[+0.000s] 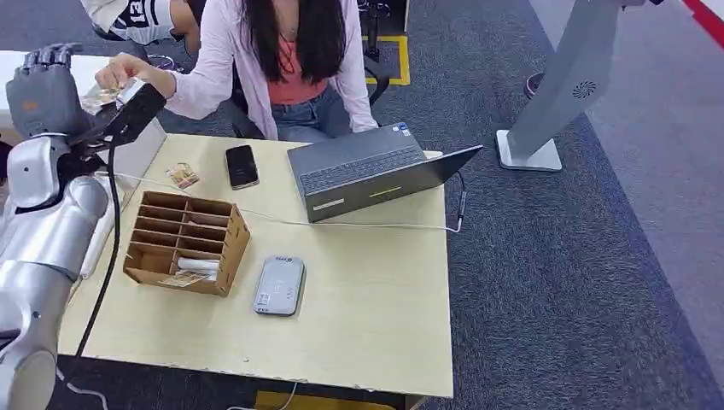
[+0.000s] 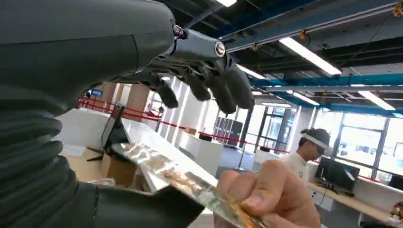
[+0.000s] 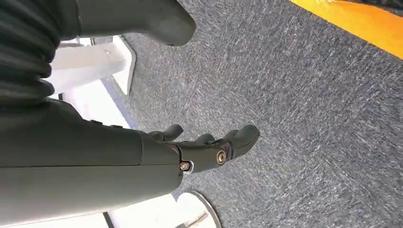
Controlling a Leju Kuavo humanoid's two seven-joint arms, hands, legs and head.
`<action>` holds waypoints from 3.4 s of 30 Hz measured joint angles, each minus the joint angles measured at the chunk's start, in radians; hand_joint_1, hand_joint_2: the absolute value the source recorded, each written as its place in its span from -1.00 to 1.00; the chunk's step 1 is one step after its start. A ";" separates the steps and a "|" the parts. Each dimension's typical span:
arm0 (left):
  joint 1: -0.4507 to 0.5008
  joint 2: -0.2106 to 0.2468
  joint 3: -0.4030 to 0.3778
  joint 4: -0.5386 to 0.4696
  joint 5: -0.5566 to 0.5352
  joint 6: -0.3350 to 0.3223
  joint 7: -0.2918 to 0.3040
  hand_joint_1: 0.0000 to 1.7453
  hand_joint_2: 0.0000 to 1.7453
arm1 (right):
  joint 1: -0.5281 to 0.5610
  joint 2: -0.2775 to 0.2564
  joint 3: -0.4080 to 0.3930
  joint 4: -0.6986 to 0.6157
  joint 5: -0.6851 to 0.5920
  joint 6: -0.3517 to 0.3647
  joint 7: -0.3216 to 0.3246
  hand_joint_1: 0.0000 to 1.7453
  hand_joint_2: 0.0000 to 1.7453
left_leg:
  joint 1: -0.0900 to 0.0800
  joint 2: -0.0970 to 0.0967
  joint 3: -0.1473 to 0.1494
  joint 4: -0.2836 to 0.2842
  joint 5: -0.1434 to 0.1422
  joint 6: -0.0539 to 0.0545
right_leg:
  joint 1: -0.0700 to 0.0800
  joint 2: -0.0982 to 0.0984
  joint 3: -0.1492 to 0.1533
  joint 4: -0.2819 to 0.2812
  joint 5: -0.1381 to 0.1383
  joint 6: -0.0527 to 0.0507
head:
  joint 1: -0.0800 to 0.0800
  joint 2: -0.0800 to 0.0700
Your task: Pass the card to the sensor for recognition and then transmit it.
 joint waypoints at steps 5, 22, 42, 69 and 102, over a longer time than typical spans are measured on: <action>0.000 0.000 -0.001 0.018 -0.003 -0.002 0.002 1.00 1.00 | 0.000 0.003 0.001 0.001 0.001 0.000 -0.002 -1.00 1.00 | 0.000 0.000 0.000 0.000 0.000 0.000 | 0.000 0.000 0.000 0.000 0.000 0.000 | 0.000 0.000; 0.026 0.000 -0.001 0.023 0.006 0.018 -0.051 1.00 1.00 | 0.000 0.004 0.001 0.003 -0.004 0.000 -0.002 -1.00 1.00 | 0.000 0.000 0.000 0.000 0.000 0.000 | 0.000 0.000 0.000 0.000 0.000 0.000 | 0.000 0.000; 0.524 -0.089 -0.187 -0.535 0.042 0.011 -0.099 1.00 1.00 | 0.000 0.006 -0.038 0.003 -0.048 -0.023 0.000 -1.00 1.00 | -0.001 0.000 -0.001 0.000 -0.001 0.001 | 0.000 0.000 0.000 -0.001 0.000 0.000 | 0.000 0.000; 0.607 -0.090 -0.315 -0.568 0.045 -0.214 -0.008 1.00 1.00 | 0.000 0.006 -0.055 0.003 -0.043 -0.023 -0.002 -1.00 1.00 | -0.001 0.000 -0.001 0.000 -0.001 0.001 | 0.000 0.000 0.000 -0.001 0.000 0.000 | 0.001 0.000; 0.600 -0.022 -0.384 -0.449 0.201 -0.504 -0.013 1.00 1.00 | 0.000 0.005 -0.055 0.003 -0.020 -0.006 -0.006 -1.00 1.00 | 0.000 0.000 -0.001 0.000 -0.001 0.001 | 0.000 0.000 0.000 -0.001 0.000 0.000 | 0.000 0.000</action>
